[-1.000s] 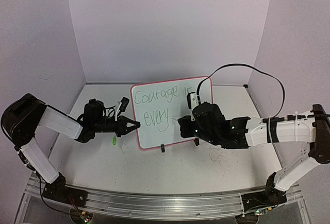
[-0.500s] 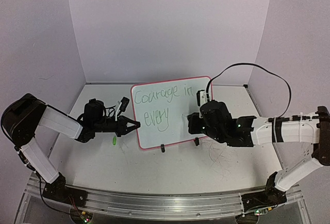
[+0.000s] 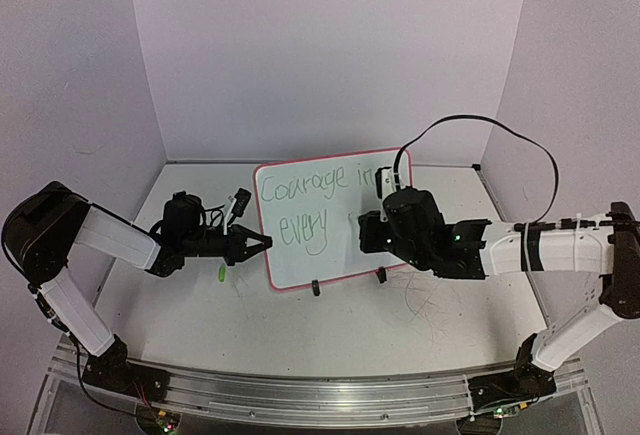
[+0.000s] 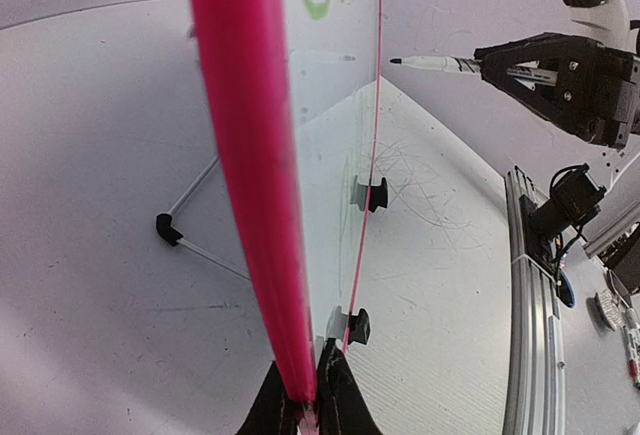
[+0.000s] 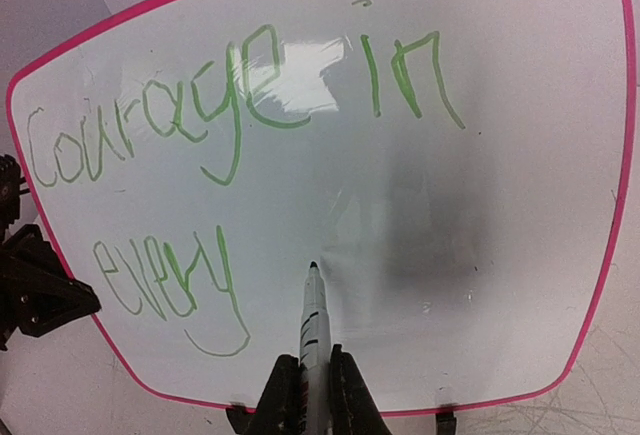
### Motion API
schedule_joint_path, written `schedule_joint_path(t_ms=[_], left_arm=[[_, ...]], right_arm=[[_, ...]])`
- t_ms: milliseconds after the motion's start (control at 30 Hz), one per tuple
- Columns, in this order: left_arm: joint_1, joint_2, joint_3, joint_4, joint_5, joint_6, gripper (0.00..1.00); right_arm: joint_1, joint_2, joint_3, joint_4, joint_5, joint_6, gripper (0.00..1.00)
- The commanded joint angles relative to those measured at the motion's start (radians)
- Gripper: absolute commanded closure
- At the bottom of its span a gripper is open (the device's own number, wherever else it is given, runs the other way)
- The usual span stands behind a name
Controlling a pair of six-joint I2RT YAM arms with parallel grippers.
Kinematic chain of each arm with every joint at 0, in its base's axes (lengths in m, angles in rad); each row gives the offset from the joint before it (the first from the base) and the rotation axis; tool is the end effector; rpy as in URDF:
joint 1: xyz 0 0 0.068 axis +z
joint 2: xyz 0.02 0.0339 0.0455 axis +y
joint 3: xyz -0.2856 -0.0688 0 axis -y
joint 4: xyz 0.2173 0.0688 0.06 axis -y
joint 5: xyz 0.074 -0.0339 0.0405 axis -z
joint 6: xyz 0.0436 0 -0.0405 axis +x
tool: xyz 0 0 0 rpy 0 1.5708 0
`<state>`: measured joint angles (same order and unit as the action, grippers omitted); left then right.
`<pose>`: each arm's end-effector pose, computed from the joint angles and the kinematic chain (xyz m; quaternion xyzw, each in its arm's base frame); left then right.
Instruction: Write a sentence on the whiteboard
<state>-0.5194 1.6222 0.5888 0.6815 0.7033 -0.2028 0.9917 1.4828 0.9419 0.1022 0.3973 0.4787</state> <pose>0.2448 -0.1725 0.2058 0.3161 0.7291 -0.4541 0.4029 0.1868 0.2548 0.2890 -0.1075 0.8272 0.2291 0.5017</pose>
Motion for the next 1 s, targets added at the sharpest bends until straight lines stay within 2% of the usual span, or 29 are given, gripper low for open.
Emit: schedule_joint_path(t_ms=[0, 633, 967], left_arm=[[0.006, -0.025, 0.028, 0.001, -0.103, 0.069, 1.0], [0.001, -0.031, 0.025, -0.005, -0.118, 0.088, 1.0], [-0.001, -0.029, 0.026, -0.009, -0.12, 0.092, 1.0]], right_arm=[[-0.01, 0.003, 0.04, 0.034, 0.031, -0.019, 1.0], [-0.036, 0.035, 0.054, 0.032, 0.019, -0.007, 1.0], [-0.032, 0.069, 0.071, 0.027, -0.039, -0.007, 1.0]])
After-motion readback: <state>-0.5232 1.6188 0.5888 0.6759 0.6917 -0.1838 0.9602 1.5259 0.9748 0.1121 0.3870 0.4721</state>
